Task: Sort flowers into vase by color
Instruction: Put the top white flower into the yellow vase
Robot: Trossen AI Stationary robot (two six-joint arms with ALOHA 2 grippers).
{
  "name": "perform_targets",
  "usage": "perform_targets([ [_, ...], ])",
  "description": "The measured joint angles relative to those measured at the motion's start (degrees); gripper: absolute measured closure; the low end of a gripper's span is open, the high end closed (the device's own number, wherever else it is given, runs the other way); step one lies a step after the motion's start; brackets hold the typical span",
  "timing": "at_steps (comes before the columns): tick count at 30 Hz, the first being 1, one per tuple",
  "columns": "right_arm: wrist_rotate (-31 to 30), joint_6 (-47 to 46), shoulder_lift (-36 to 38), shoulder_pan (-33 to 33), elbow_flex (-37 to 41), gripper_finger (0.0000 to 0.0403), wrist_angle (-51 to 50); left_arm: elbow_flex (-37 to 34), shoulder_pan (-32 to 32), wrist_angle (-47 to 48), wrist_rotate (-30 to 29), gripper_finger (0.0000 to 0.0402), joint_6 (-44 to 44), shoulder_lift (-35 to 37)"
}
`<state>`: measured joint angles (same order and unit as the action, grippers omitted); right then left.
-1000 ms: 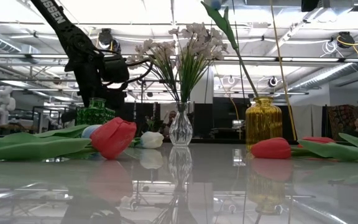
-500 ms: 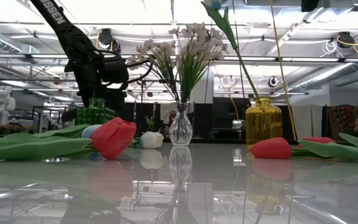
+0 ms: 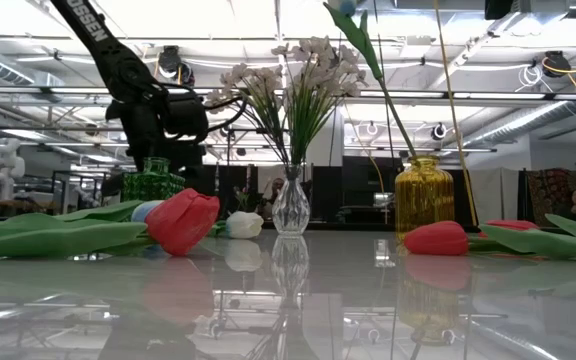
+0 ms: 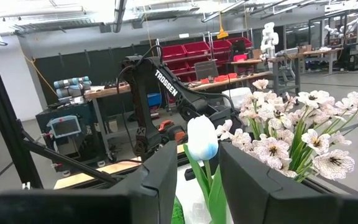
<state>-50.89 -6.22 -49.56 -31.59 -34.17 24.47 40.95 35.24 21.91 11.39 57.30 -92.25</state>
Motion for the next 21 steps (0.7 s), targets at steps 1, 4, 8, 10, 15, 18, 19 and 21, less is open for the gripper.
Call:
perform_targets([
  [1,0.0,0.0,0.0,0.0,0.0,0.0291,-0.01,0.0,-0.01,-0.11,0.23,0.0183,0.03,-0.17],
  [4,0.0,-0.02,0.0,0.0,-0.02,0.0291,-0.37,0.0,-0.08,-0.47,0.55,0.0183,0.09,-0.32],
  [8,0.0,-0.02,0.0,0.0,-0.02,0.0291,-0.42,0.0,-0.11,-0.68,0.54,0.0183,0.13,-0.37],
  [10,0.0,-0.01,0.0,0.0,-0.02,0.0291,-0.42,0.0,-0.11,-0.7,0.48,0.0183,0.23,-0.37],
  [15,0.0,-0.2,0.0,0.0,-0.02,0.0291,-0.5,0.0,-0.09,-0.7,0.21,0.0183,0.29,-0.39],
  [18,0.0,-0.55,0.0,0.0,-0.02,0.0291,-0.59,0.0,-0.07,-0.7,0.17,0.0183,0.7,-0.39],
  [19,0.02,-0.59,0.0,-0.02,-0.02,0.0291,-0.6,0.0,-0.07,-0.7,0.19,0.0183,1.12,-0.39],
  [21,0.02,-0.59,0.0,-0.02,-0.02,0.0291,-0.66,0.0,-0.07,-0.7,0.2,0.0183,1.55,-0.39],
])
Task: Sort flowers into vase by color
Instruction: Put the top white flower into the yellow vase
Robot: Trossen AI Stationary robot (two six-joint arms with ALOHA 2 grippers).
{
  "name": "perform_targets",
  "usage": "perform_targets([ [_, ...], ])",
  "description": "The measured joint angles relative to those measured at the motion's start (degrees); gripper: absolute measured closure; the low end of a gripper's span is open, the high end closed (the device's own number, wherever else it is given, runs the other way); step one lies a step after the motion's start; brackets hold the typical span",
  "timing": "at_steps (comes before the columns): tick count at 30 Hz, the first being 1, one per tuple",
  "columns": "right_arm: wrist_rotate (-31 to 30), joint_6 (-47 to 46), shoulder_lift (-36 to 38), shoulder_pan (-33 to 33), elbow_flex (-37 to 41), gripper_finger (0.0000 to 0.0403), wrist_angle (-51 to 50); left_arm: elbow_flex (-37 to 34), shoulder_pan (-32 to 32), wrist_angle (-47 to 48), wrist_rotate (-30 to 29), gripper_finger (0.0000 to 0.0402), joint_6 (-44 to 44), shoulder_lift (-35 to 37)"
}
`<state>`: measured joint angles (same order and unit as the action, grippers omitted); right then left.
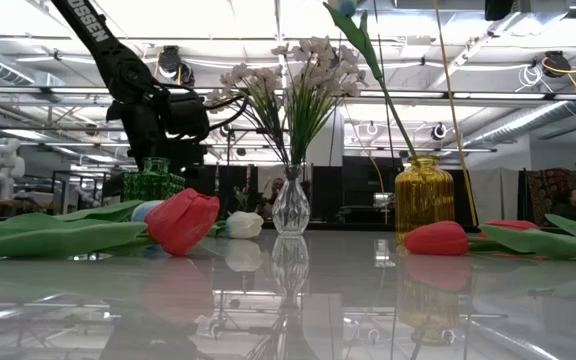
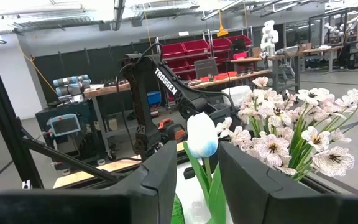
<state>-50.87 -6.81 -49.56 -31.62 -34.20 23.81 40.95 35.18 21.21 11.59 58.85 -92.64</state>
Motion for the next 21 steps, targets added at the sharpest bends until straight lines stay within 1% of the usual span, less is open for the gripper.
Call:
perform_targets([
  [21,-0.02,0.11,0.0,0.0,0.0,0.0291,-0.12,0.0,0.02,0.09,0.35,0.0183,0.06,0.0],
])
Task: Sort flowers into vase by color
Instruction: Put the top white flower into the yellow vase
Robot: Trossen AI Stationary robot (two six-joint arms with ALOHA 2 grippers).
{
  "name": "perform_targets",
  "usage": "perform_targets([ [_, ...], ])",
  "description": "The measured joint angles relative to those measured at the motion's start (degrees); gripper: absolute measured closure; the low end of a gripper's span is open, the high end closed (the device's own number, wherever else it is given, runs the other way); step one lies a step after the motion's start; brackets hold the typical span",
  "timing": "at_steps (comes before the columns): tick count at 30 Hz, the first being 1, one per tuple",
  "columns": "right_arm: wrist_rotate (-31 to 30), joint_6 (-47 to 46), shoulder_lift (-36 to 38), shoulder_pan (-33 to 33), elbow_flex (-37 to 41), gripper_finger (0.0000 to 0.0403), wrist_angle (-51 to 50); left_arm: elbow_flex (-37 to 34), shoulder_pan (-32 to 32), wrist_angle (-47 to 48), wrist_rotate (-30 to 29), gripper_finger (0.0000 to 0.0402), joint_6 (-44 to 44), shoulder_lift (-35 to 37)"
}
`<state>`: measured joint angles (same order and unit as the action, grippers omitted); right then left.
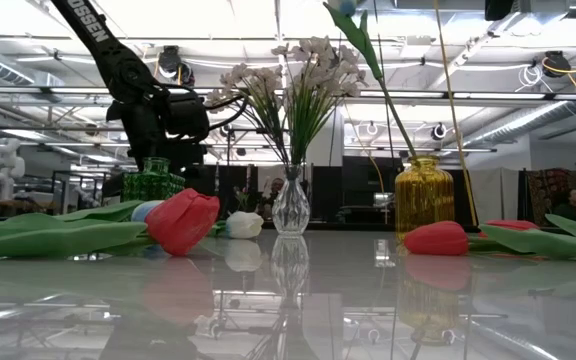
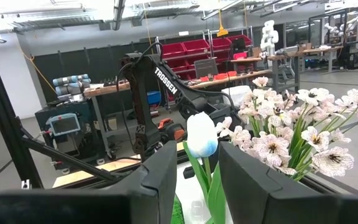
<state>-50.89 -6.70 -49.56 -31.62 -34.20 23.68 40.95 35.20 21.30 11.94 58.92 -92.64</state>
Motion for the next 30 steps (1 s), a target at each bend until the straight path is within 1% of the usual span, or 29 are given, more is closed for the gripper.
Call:
perform_targets([
  [16,0.0,0.03,0.0,0.0,0.0,0.0291,0.0,0.0,0.13,0.13,0.46,0.0185,2.71,-0.02],
  [19,0.0,0.04,0.0,0.0,-0.02,0.0291,0.0,0.0,0.13,0.67,0.46,0.0201,0.24,-0.02],
  [25,0.0,0.28,0.0,0.02,-0.02,0.0291,-0.02,0.0,0.13,1.29,0.48,0.025,-0.09,-0.02],
  [30,0.0,0.31,0.02,0.0,-0.02,0.0291,-0.42,0.0,0.09,2.18,0.48,0.0279,-0.49,-0.02],
])
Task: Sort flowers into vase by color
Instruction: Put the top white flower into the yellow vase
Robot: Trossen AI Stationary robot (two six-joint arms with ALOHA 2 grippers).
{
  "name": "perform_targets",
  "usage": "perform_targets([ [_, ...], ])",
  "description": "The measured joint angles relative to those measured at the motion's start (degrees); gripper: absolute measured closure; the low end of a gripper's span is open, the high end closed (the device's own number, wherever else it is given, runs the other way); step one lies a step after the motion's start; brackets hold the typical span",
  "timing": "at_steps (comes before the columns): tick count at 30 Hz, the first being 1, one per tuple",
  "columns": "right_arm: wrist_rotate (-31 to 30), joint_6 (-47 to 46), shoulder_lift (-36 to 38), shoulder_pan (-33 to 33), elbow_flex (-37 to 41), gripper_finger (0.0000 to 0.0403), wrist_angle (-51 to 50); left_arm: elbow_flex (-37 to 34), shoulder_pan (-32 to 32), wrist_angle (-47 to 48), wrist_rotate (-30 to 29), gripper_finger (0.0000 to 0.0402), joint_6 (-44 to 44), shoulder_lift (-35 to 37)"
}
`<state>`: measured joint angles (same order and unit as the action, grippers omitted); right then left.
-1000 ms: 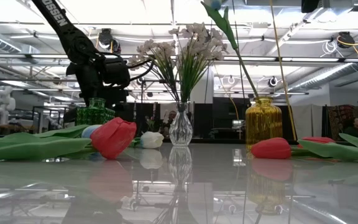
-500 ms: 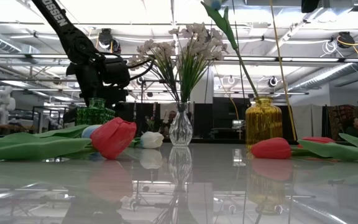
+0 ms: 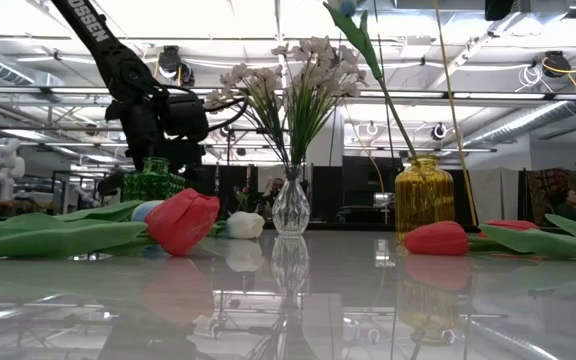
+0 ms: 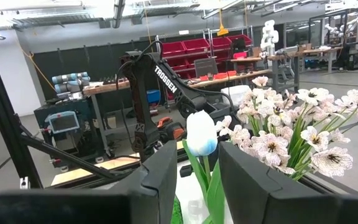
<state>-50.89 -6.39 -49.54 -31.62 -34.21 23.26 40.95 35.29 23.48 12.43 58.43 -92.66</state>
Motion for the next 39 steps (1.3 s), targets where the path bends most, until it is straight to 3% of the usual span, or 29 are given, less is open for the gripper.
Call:
perform_targets([
  [14,0.0,0.0,0.0,0.0,0.0,0.0291,-0.04,0.02,-0.47,1.42,-0.09,0.0393,-9.04,0.0],
  [39,-0.02,-0.49,0.0,0.02,0.0,0.0291,-1.45,-0.66,-5.44,9.31,-1.03,0.04,-14.68,10.88],
])
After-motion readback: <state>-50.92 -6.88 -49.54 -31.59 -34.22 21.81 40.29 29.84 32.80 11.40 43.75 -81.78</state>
